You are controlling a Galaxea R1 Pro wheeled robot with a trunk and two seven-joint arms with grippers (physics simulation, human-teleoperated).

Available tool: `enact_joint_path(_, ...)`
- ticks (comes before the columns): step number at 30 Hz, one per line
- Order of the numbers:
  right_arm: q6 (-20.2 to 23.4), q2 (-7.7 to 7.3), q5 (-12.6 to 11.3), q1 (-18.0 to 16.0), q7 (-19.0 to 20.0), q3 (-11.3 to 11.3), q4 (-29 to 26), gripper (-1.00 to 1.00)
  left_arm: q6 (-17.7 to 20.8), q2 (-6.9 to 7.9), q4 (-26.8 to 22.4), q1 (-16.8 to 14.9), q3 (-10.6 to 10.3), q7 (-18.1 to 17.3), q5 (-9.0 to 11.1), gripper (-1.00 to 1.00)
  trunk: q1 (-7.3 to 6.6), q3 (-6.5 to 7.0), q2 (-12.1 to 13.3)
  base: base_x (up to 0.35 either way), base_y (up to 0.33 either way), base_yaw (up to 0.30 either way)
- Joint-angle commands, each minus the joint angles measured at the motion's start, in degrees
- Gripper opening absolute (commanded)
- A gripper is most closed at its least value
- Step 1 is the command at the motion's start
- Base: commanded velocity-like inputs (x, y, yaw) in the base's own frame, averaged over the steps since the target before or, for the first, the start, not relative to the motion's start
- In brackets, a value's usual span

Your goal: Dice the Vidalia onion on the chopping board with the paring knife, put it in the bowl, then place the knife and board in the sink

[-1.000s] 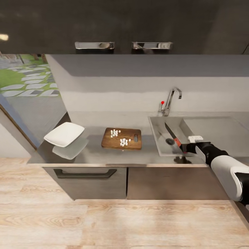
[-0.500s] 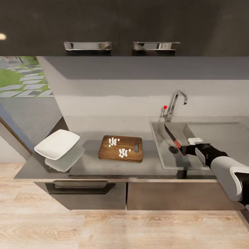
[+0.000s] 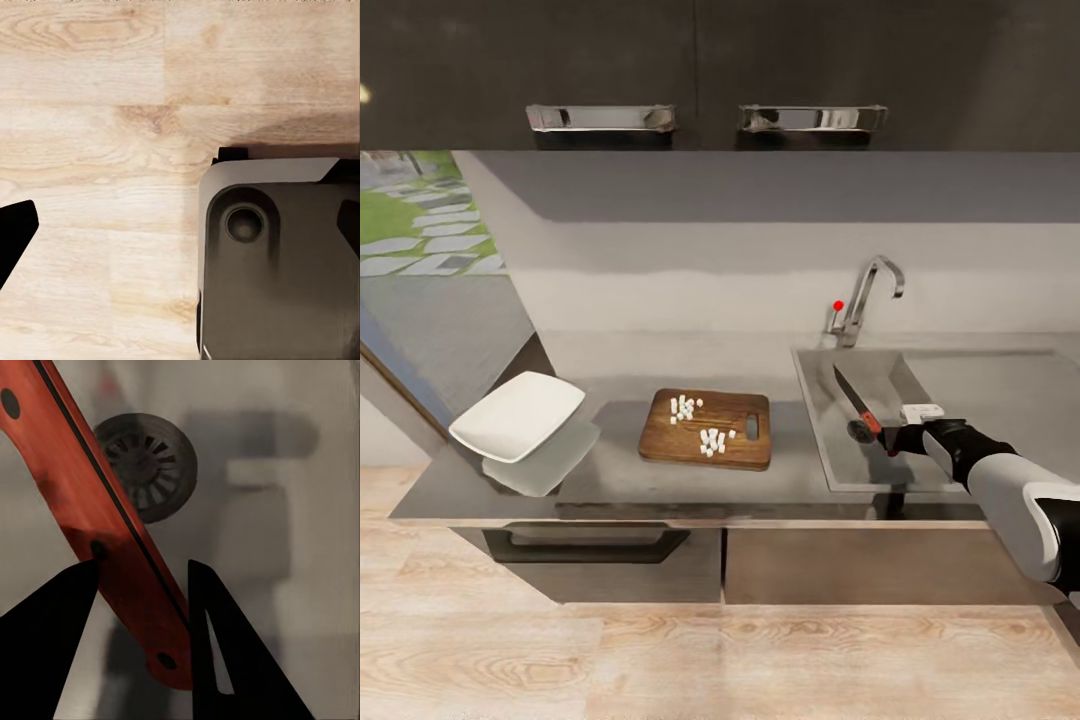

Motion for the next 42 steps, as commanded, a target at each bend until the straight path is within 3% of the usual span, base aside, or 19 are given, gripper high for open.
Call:
enact_joint_path(1,0.29,0.0,0.6,-0.02,0.31,-0.23,-0.02,-1.0,-0.42,-0.03,0.25,-0.1,-0.49,0.03,0.52,1.0,0.03,-0.17,-0.08,0.159,-0.117,0.0)
enact_joint_path(21,0.29,1.86,0.6,-0.02,0.39,-0.28,2.91,-1.0,-0.42,-0.03,0.34,-0.1,-0.49,0.05,0.55,1.0,0.03,-2.02,-0.08,0.025,-0.017,0.0)
enact_joint_path(42,0.29,1.9,0.6,-0.01,0.39,-0.28,2.91,-1.0,-0.33,-0.03,0.34,-0.1,-0.49,0.07,0.55,1.0,0.03,-3.36,-0.08,0.0,0.0,0.0)
